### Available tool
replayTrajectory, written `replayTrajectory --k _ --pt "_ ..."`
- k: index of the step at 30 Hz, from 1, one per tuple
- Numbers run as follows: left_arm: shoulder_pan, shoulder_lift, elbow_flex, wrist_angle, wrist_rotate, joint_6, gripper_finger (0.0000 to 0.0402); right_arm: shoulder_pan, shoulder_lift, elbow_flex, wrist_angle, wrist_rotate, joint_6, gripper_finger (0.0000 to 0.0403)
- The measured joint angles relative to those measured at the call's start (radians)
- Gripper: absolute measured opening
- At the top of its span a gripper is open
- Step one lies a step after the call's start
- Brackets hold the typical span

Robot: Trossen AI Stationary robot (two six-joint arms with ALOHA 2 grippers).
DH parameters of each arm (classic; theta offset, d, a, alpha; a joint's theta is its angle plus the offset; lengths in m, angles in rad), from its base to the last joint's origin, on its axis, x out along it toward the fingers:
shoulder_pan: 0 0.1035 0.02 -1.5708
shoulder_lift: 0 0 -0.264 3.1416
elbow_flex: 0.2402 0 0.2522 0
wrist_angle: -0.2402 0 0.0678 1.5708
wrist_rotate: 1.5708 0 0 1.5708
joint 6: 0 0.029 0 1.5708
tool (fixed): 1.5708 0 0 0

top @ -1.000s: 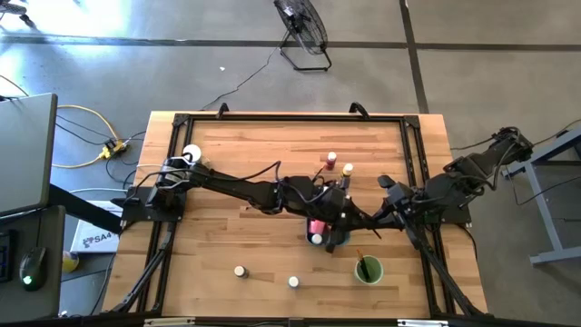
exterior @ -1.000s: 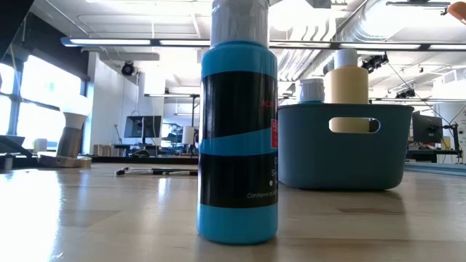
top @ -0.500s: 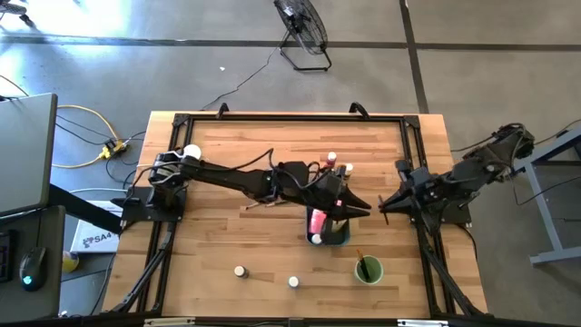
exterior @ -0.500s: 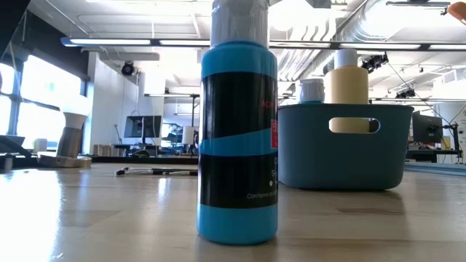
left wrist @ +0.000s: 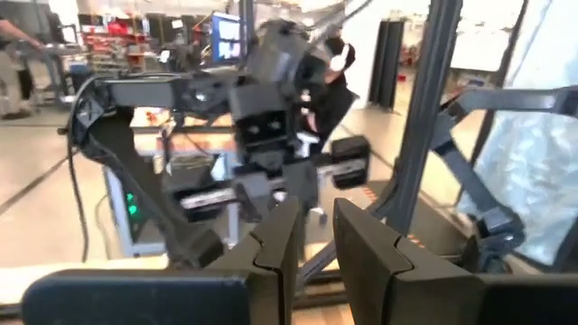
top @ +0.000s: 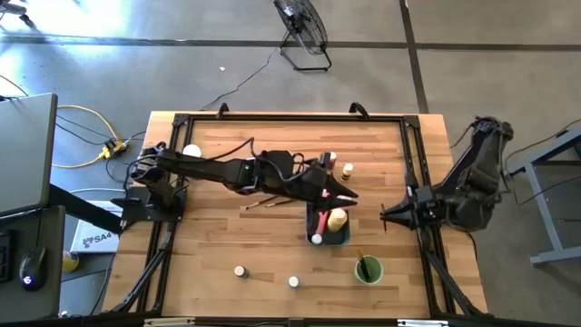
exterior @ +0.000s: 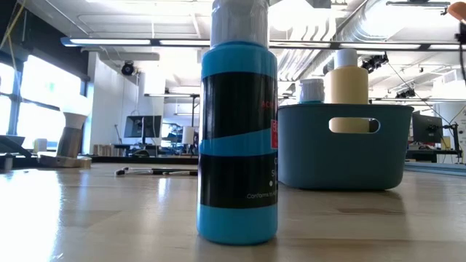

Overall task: Pick & Place Paint Supplies
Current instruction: Put the black and silver paint brush into the green cup

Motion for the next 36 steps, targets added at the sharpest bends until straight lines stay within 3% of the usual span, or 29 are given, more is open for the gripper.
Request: replayTrajectory --k 6,13,36 --pt "0.0 -0.03 -0.001 -0.029 -0.036 0.019 0.007 0.17 0.012 -0.112 0.138 0.205 0.119 0.0008" --pt "0.0 -0.039 -0.002 -0.04 -0.048 0.018 0.007 0.245 0.102 -0.215 0.323 0.357 0.195 0.0008" --pt "0.0 -0.039 -0.002 -0.061 -0.048 0.018 0.007 0.278 0.473 -0.236 0.376 0.493 0.621 0.0008"
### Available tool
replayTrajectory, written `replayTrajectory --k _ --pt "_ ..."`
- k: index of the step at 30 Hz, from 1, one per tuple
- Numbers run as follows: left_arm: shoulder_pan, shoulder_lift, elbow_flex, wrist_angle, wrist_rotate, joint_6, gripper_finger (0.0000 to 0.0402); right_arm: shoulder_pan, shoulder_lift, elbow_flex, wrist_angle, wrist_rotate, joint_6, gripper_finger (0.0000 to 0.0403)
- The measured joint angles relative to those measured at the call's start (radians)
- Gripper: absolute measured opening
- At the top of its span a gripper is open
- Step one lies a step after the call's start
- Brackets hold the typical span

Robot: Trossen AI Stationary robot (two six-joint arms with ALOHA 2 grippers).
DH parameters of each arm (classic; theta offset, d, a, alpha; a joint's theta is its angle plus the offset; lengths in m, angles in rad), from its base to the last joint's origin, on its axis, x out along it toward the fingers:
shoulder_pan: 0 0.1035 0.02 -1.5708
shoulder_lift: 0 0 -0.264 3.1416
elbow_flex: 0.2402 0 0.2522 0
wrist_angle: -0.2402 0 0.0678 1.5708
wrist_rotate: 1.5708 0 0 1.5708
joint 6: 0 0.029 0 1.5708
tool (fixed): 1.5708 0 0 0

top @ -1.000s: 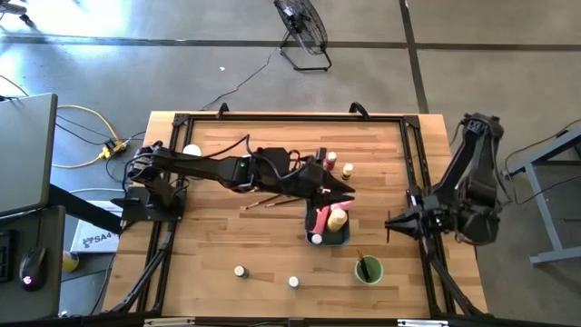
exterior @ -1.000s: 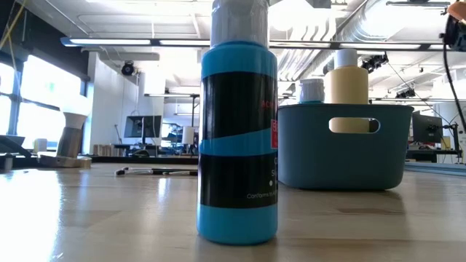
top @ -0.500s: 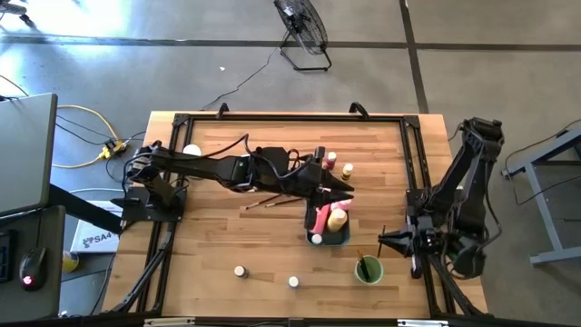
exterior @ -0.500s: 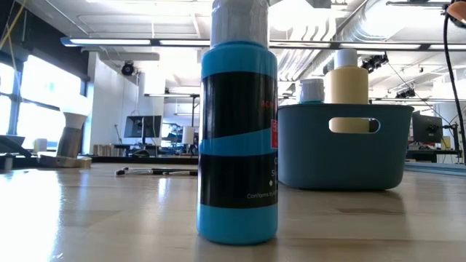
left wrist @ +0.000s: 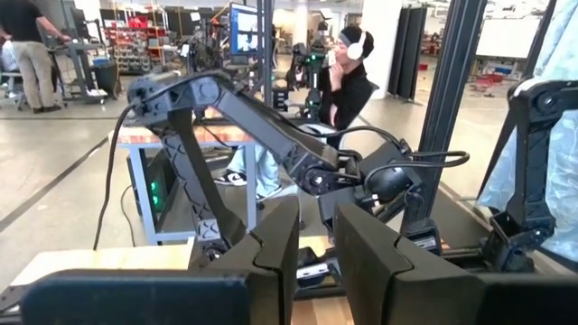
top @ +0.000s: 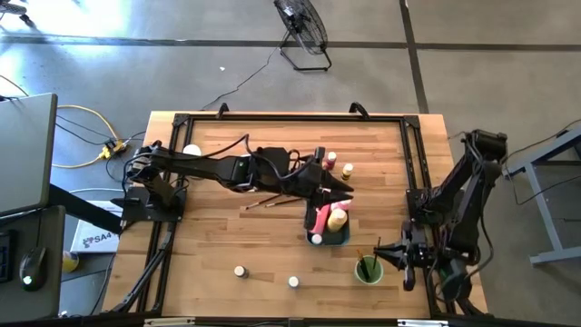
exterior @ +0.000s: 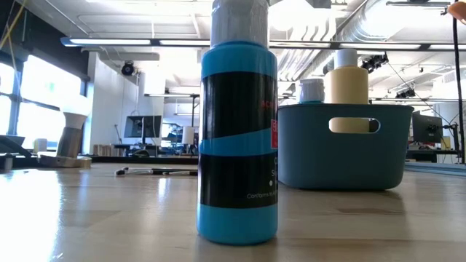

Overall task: Pick & Place Paint Supplies
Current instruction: Put the black and silver paint brush into the green cup

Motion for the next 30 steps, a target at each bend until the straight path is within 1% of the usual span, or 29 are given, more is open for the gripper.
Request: replayTrajectory --k 6,15,20,30 --pt "0.0 0.001 0.0 -0.011 0.027 -0.007 0.007 0.046 0.078 0.0 0.009 0.074 0.03 0.0008" --pt "0.0 0.001 0.0 -0.015 0.029 -0.007 0.007 0.046 0.166 0.001 0.06 0.075 0.032 0.0008" --pt "0.0 0.001 0.0 -0.016 0.03 -0.008 0.007 0.046 0.204 0.002 0.059 0.075 0.073 0.0008" --pt "0.0 0.001 0.0 -0.03 0.03 -0.008 0.007 0.046 0.234 0.002 0.058 0.066 0.081 0.0008"
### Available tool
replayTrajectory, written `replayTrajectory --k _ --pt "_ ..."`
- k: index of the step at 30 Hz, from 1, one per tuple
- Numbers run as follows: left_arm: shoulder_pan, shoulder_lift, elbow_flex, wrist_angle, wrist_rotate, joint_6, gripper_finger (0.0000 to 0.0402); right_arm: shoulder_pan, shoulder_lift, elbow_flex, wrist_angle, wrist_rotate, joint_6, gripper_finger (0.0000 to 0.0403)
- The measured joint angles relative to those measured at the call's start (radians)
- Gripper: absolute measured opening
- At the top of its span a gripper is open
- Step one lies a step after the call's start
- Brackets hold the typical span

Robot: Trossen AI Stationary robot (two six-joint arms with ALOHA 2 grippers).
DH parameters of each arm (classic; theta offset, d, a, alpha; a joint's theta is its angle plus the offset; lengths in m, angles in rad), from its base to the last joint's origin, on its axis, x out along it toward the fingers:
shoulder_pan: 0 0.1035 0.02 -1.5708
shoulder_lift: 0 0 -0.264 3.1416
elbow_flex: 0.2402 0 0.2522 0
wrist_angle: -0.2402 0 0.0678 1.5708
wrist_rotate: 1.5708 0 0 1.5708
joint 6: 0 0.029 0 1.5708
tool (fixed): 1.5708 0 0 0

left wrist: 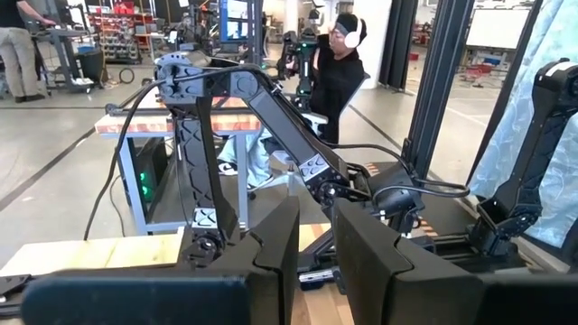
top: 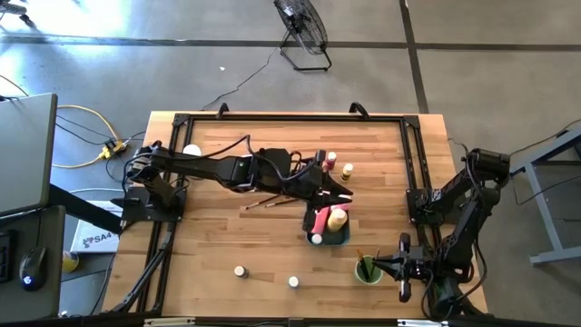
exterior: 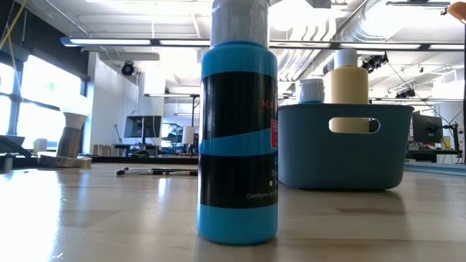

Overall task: Pick & Place Paint Supplies
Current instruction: Put the black and silver paint brush into the green cup, then adjust the blue bin

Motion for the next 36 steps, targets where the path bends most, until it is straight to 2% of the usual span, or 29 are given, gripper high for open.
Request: replayTrajectory --k 4,11,18,24,31,36 --pt "0.0 0.0 0.0 -0.001 0.0 0.0 0.007 0.0 0.0 0.0 0.0 -0.039 0.004 0.0016" --pt "0.0 0.0 0.0 -0.001 0.0 0.0 0.007 -0.007 0.0 0.0 0.001 -0.047 0.024 0.0073" --pt "0.0 0.0 0.0 -0.015 0.0 0.0 0.007 -0.007 0.0 0.0 0.001 -0.062 0.019 0.0107" --pt "0.0 0.0 0.0 -0.026 0.0 0.0 0.007 -0.007 0.0 0.0 -0.005 -0.096 0.018 0.0125" --pt "0.0 0.0 0.0 -0.026 0.0 0.0 0.007 -0.007 0.0 0.0 -0.015 -0.092 0.014 0.0141" --pt "0.0 0.0 0.0 -0.026 0.0 0.0 0.007 -0.007 -0.018 0.0 -0.003 -0.07 -0.026 0.0139"
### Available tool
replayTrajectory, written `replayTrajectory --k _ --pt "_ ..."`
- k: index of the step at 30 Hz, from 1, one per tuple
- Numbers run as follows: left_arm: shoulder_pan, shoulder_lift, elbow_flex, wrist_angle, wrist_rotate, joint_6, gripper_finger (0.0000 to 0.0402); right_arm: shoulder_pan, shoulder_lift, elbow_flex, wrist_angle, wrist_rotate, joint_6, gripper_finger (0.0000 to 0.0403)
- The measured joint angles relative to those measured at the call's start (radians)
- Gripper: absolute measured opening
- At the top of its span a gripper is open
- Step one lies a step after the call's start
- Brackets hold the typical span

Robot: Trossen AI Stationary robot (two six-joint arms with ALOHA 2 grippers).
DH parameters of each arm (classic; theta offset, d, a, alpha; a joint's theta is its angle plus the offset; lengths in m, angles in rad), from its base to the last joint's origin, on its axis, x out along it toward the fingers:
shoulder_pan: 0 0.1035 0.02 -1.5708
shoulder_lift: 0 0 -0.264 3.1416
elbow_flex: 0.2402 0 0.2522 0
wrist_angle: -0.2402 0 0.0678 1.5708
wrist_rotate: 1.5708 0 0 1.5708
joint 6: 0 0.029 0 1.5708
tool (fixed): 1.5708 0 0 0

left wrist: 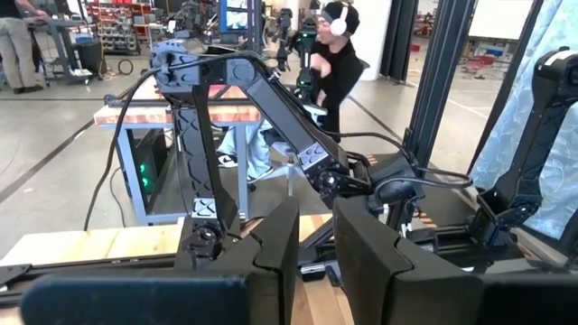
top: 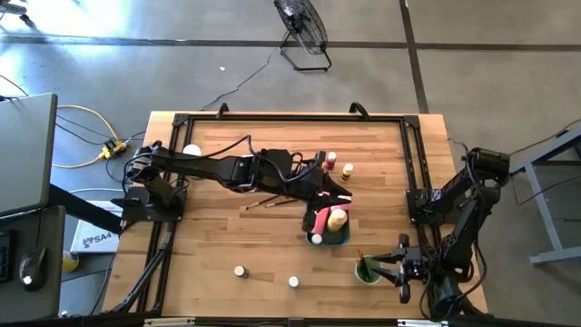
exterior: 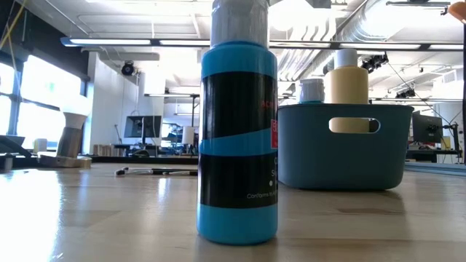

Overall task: Pick & Place Paint Supplies
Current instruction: Adjust the blue bin

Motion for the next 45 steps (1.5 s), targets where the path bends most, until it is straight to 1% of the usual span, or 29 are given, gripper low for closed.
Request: replayTrajectory --k 5,13,17,21,25,30,36,41,43,45 --pt "0.0 -0.003 0.0 0.0 0.0 0.0 0.007 0.0 -0.092 0.0 0.002 0.003 -0.109 0.0134" --pt "0.0 -0.008 0.0 0.001 0.0 0.0 0.007 0.001 -0.308 0.0 0.006 0.003 -0.336 0.0133" --pt "0.0 -0.008 0.0 -0.008 0.0 0.0 0.007 0.001 -0.405 0.0 0.038 0.001 -0.427 0.0133" --pt "0.0 -0.008 0.0 -0.017 0.0 0.0 0.007 0.0 -0.476 0.0 0.097 0.003 -0.516 0.0133" --pt "0.0 -0.021 0.0 -0.043 -0.008 0.0 0.007 0.0 -0.515 0.0 0.173 0.004 -0.609 0.0133" --pt "0.0 -0.04 0.0 -0.072 -0.019 -0.001 0.007 0.0 -0.533 0.0 0.287 0.004 -0.748 0.0133" --pt "0.0 -0.075 0.0 -0.148 -0.128 -0.01 0.007 -0.001 -0.537 0.0 0.454 0.003 -0.95 0.0133" --pt "0.0 -0.098 0.0 -0.231 -0.199 -0.035 0.007 -0.042 -0.537 0.0 0.557 -0.007 -1.114 0.0133" --pt "0.0 -0.101 0.0 -0.243 -0.217 -0.037 0.007 -0.069 -0.54 0.0 0.574 -0.038 -1.158 0.0133" --pt "0.0 -0.103 0.0 -0.272 -0.239 -0.049 0.007 -0.103 -0.546 0.0 0.579 -0.094 -1.164 0.0133"
